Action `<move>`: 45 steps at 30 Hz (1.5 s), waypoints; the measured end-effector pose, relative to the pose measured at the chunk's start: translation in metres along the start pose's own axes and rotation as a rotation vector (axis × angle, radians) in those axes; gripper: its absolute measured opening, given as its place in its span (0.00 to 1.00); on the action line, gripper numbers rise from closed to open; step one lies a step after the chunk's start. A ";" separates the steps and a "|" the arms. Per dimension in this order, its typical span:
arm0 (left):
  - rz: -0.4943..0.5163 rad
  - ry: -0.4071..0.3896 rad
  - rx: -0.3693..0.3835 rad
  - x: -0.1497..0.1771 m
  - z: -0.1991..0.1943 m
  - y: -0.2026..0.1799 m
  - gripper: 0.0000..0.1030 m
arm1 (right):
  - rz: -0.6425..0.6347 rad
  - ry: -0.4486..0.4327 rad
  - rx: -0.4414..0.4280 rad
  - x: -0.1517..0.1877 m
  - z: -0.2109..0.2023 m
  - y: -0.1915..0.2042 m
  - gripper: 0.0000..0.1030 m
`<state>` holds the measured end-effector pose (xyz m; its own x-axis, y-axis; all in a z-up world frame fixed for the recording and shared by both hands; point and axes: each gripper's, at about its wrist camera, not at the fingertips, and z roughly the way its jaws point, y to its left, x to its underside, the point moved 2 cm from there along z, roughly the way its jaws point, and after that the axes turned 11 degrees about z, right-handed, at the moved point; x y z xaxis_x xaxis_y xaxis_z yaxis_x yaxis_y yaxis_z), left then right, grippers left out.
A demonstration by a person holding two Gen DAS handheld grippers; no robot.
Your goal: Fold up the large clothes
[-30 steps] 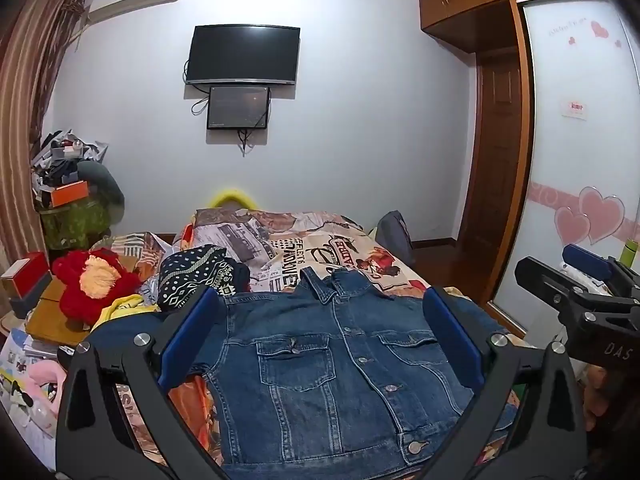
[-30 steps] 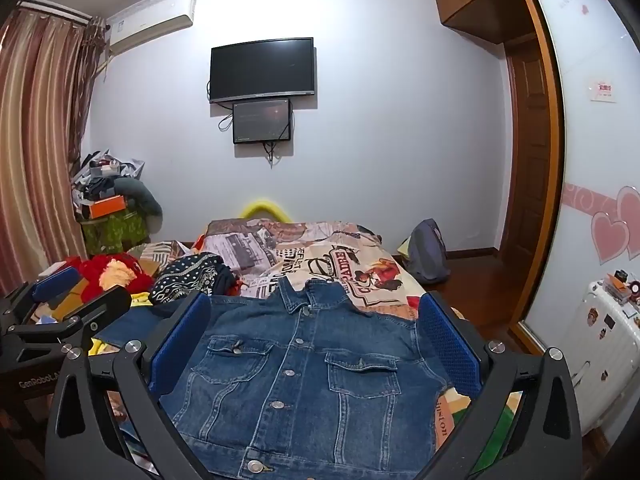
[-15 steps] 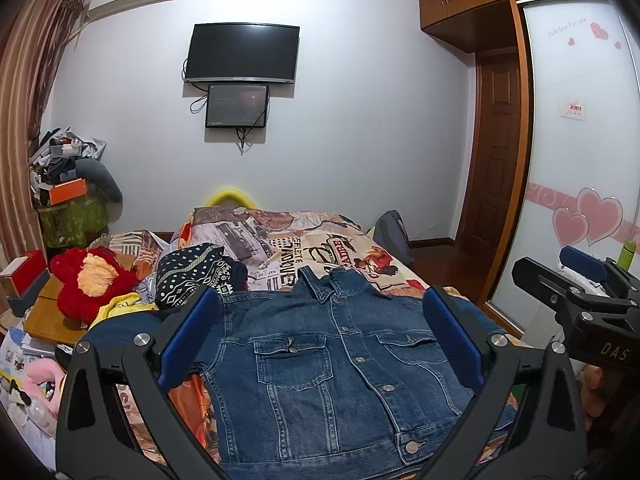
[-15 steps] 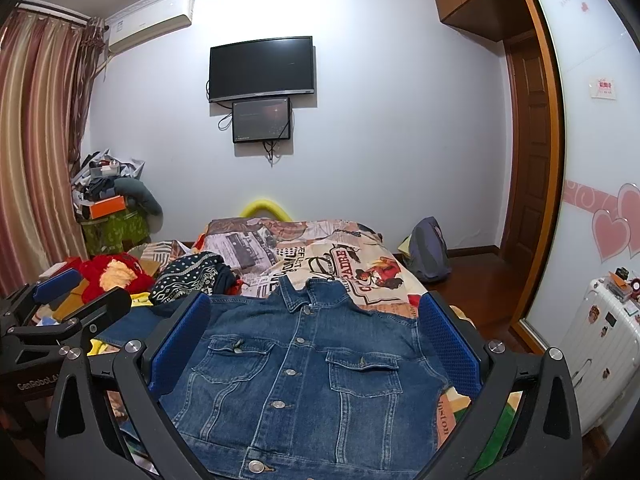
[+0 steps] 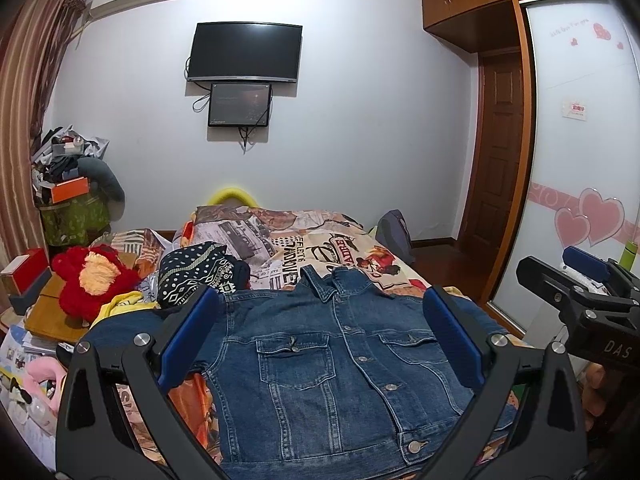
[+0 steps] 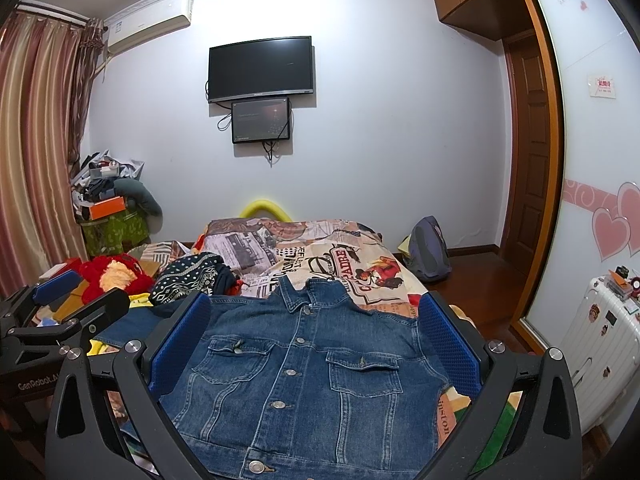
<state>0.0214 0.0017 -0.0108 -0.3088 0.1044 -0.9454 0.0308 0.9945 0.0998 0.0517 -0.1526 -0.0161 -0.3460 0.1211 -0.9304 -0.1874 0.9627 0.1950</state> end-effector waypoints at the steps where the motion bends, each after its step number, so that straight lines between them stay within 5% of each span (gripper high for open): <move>1: -0.001 -0.001 0.000 0.000 0.000 0.000 1.00 | 0.001 0.001 0.000 0.000 0.000 0.000 1.00; 30: -0.014 0.026 -0.010 -0.001 0.010 0.008 1.00 | 0.005 0.013 -0.001 0.003 0.007 0.000 1.00; 45: -0.039 0.099 -0.080 0.002 0.050 0.047 1.00 | 0.012 0.063 -0.035 -0.004 0.052 -0.001 1.00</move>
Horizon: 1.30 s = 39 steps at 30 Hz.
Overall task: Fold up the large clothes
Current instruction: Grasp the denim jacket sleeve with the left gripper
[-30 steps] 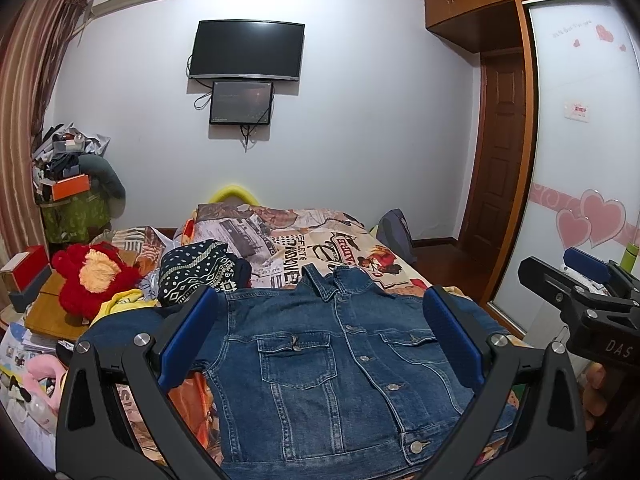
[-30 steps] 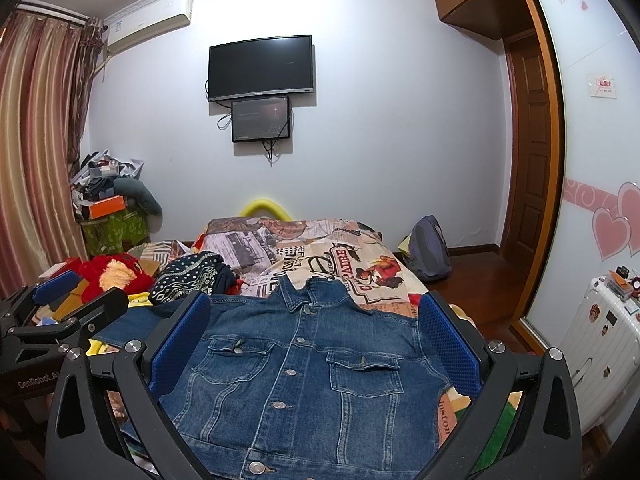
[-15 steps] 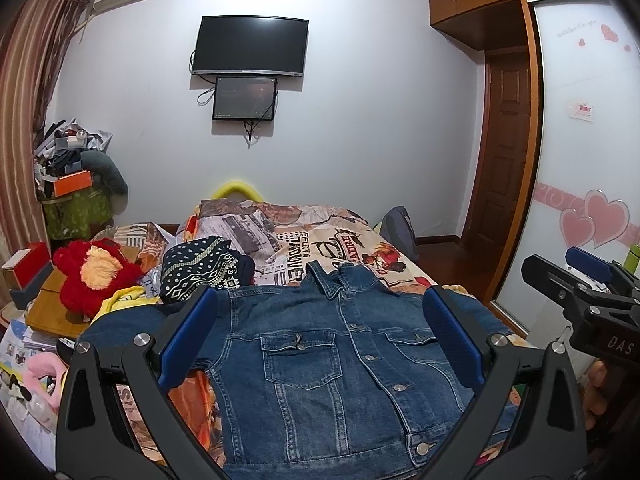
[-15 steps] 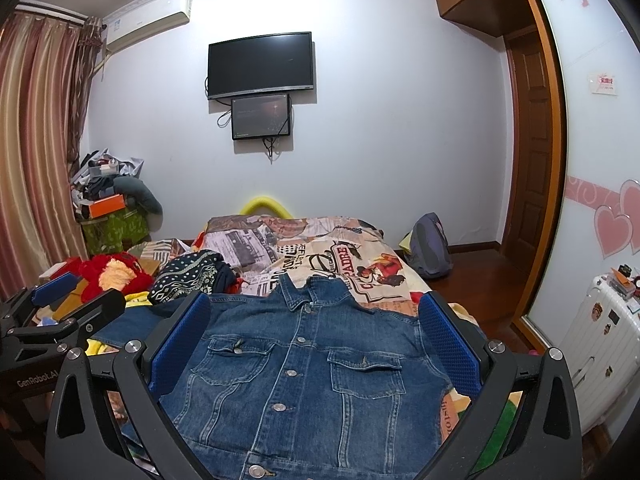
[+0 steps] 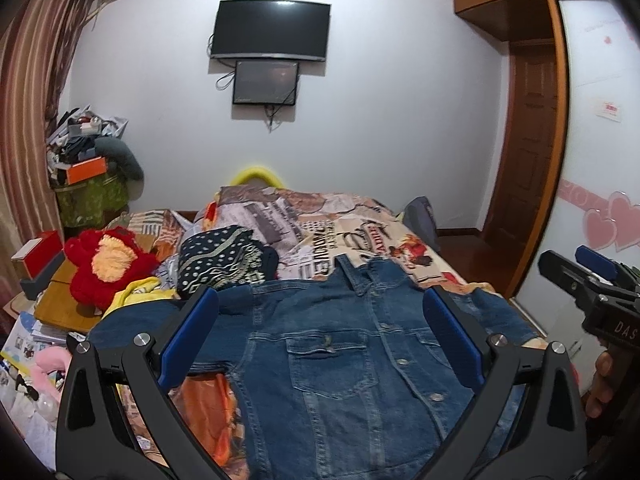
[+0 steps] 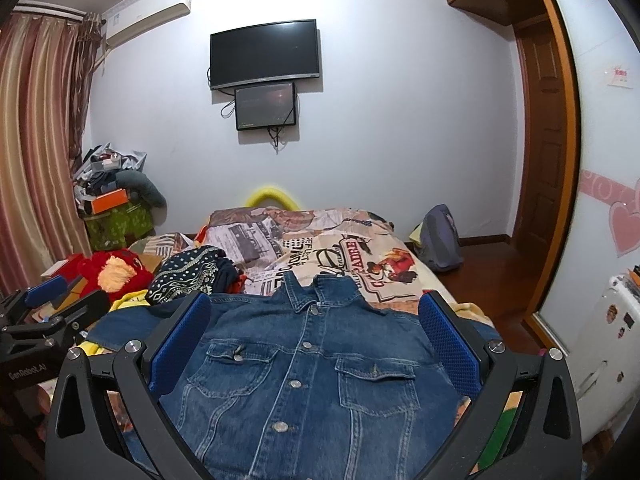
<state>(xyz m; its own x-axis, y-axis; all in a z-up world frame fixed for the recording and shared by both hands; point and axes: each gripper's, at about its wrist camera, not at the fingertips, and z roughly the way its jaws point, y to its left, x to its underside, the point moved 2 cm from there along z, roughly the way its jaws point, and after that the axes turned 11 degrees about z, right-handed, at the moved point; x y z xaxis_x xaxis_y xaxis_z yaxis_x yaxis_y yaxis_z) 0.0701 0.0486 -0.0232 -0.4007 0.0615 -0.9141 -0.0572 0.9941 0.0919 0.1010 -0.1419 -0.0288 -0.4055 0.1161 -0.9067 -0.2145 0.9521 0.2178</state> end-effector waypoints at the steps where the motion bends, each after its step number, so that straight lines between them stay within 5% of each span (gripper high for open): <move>1: 0.003 0.009 -0.019 0.000 0.006 0.007 1.00 | -0.002 0.005 -0.003 -0.001 0.007 0.000 1.00; 10: -0.068 0.111 -0.193 0.010 0.061 0.092 1.00 | -0.021 0.040 0.011 -0.012 0.070 -0.011 1.00; 18: -0.198 0.286 -0.295 0.047 0.122 0.191 1.00 | 0.019 0.188 0.001 -0.008 0.144 -0.012 1.00; 24: -0.388 0.441 -0.207 0.106 0.147 0.262 1.00 | 0.023 0.372 -0.079 0.013 0.196 -0.009 1.00; 28: -0.539 0.527 -0.171 0.158 0.151 0.298 1.00 | 0.005 0.467 -0.043 0.031 0.221 -0.009 1.00; 39: -0.834 0.523 -0.064 0.232 0.168 0.352 0.86 | -0.021 0.586 0.005 0.056 0.250 -0.011 1.00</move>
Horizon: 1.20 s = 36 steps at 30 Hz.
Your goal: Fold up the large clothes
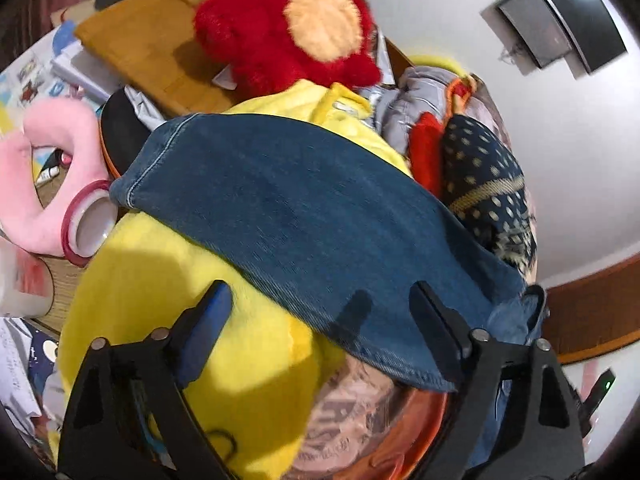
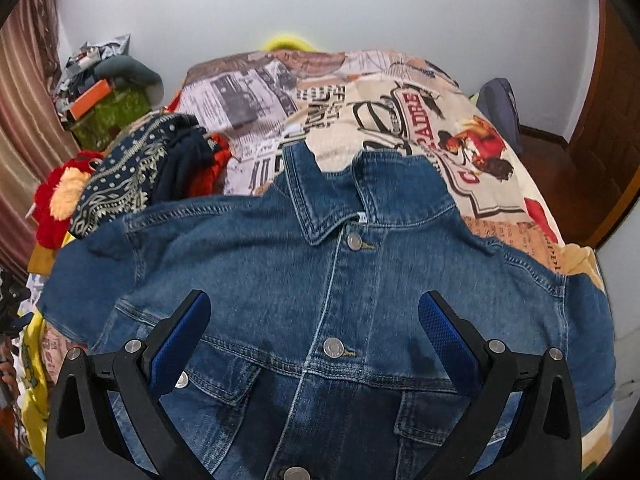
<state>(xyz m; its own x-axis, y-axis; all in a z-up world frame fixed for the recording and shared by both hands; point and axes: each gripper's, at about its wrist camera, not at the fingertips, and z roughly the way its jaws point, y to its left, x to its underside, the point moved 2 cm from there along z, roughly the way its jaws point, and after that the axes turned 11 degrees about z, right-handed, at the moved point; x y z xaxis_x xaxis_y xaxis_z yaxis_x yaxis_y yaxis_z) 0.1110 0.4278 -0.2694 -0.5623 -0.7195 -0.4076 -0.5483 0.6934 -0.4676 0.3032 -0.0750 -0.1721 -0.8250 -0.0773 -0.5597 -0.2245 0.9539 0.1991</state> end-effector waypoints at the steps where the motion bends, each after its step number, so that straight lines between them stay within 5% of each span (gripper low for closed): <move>1: 0.000 -0.002 0.000 -0.002 0.002 0.002 0.86 | 0.000 0.006 0.007 0.000 0.001 -0.001 1.00; 6: 0.006 0.002 -0.044 -0.018 0.026 0.011 0.83 | 0.008 0.007 0.030 -0.001 0.003 -0.001 1.00; 11: 0.030 -0.026 -0.151 -0.028 0.038 0.015 0.69 | 0.031 -0.010 0.028 -0.003 -0.008 -0.001 1.00; 18: 0.120 -0.067 -0.287 -0.042 0.024 -0.008 0.23 | 0.002 -0.082 0.039 -0.010 -0.041 -0.001 1.00; 21: 0.205 -0.130 -0.346 -0.049 0.000 -0.033 0.10 | 0.004 -0.100 0.039 -0.010 -0.052 -0.005 1.00; 24: 0.312 -0.225 -0.361 -0.051 -0.033 -0.072 0.08 | 0.006 -0.116 0.039 -0.009 -0.061 -0.010 1.00; 31: 0.540 -0.414 -0.237 -0.055 -0.100 -0.200 0.06 | 0.014 -0.164 0.014 -0.011 -0.086 -0.024 1.00; 36: 0.675 -0.448 -0.094 -0.045 -0.111 -0.300 0.06 | -0.011 -0.218 0.020 -0.012 -0.105 -0.035 1.00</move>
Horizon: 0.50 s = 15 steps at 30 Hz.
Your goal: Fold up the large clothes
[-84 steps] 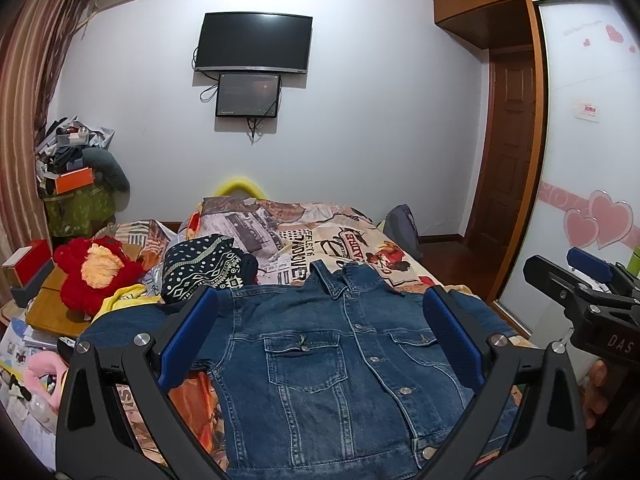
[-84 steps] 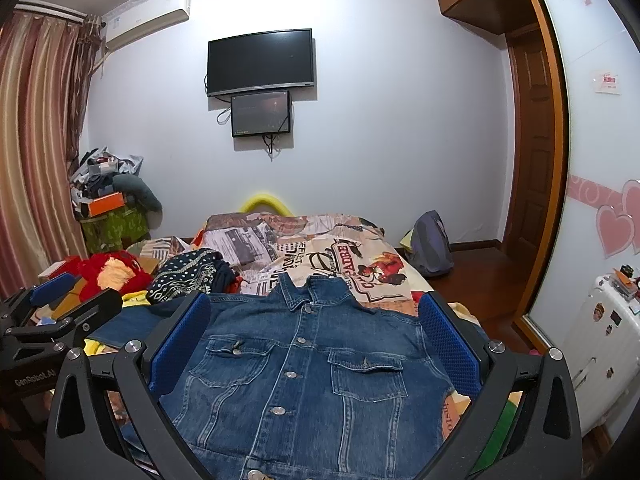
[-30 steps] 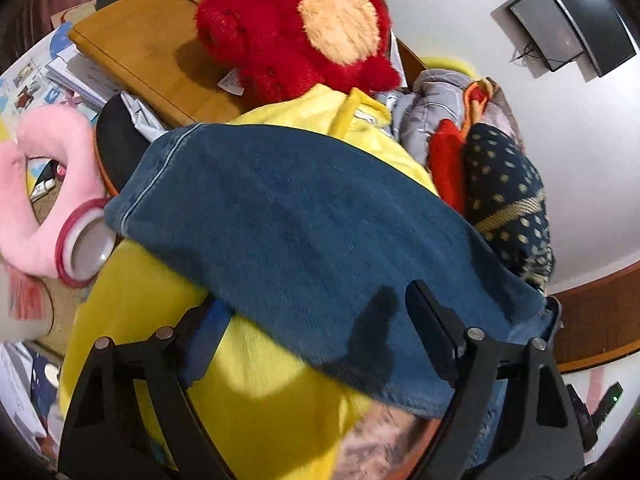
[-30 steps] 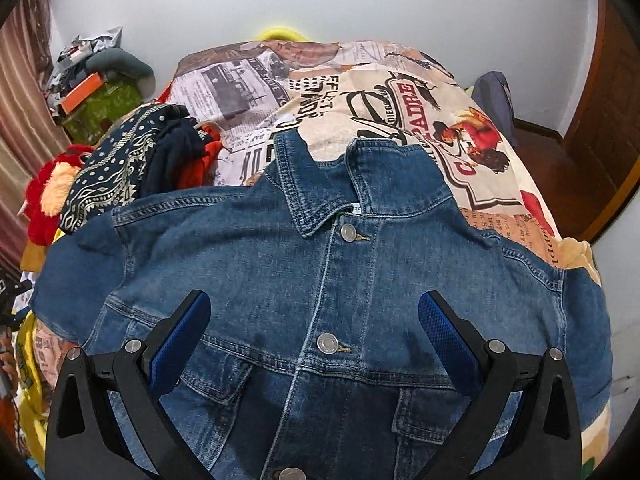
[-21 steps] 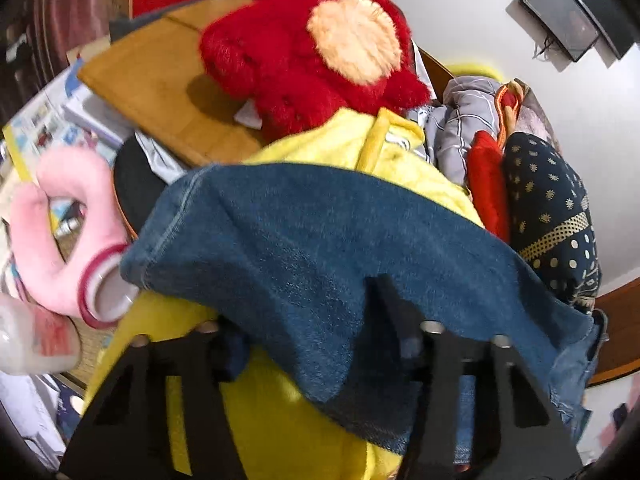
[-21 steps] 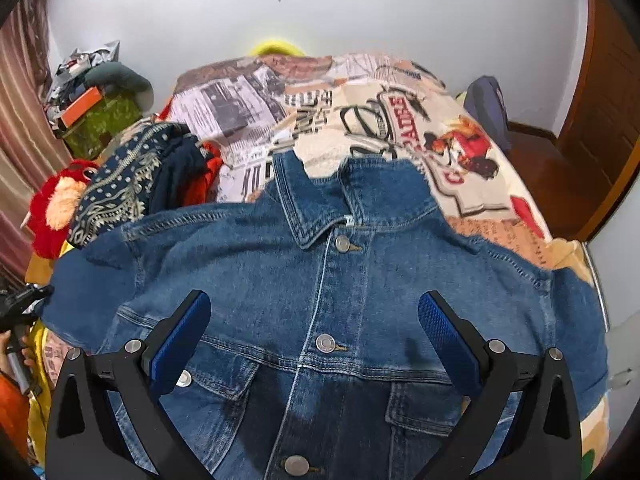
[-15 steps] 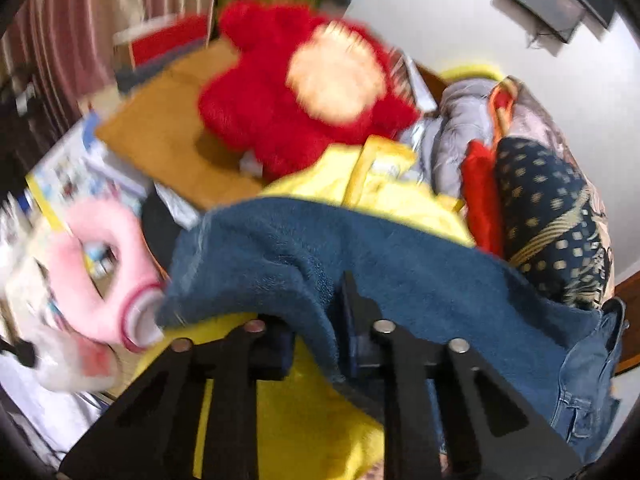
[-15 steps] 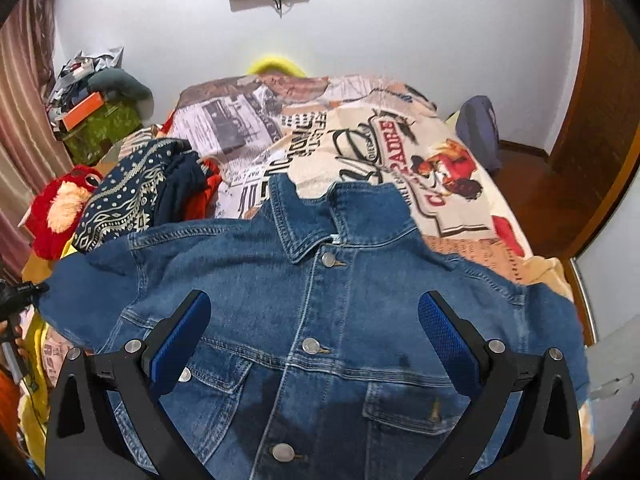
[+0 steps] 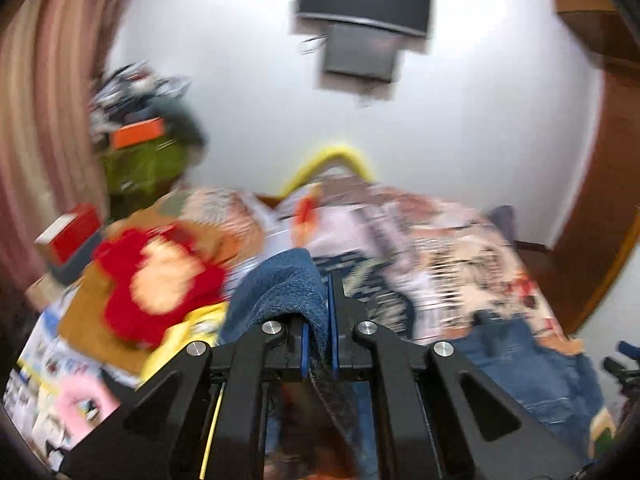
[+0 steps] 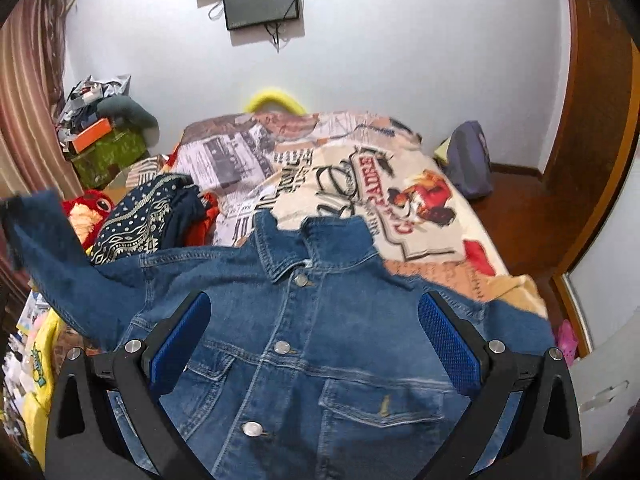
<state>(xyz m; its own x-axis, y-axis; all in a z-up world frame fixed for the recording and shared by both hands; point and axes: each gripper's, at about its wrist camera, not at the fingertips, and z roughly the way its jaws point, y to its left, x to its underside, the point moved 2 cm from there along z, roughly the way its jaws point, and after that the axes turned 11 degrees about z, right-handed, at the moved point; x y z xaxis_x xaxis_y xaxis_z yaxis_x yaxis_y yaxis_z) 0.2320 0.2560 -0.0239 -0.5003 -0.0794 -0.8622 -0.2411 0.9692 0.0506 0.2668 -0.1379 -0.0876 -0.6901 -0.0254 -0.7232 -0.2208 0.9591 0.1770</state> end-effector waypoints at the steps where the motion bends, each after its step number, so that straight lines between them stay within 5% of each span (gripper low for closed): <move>1: 0.022 -0.009 0.025 -0.007 0.002 -0.018 0.06 | -0.001 -0.005 0.001 0.000 -0.002 -0.003 1.00; 8: 0.219 0.007 0.206 -0.011 0.029 -0.154 0.06 | 0.026 0.000 0.028 0.006 -0.009 -0.031 1.00; 15: 0.369 0.193 0.425 0.048 0.069 -0.275 0.06 | 0.049 0.032 0.091 0.016 -0.006 -0.063 1.00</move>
<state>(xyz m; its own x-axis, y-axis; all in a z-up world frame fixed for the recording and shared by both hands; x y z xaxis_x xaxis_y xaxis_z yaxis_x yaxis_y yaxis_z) 0.3322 0.0015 -0.1141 -0.6397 0.2785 -0.7164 0.3118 0.9459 0.0893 0.2649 -0.2001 -0.1064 -0.7209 0.0146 -0.6929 -0.1239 0.9810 0.1496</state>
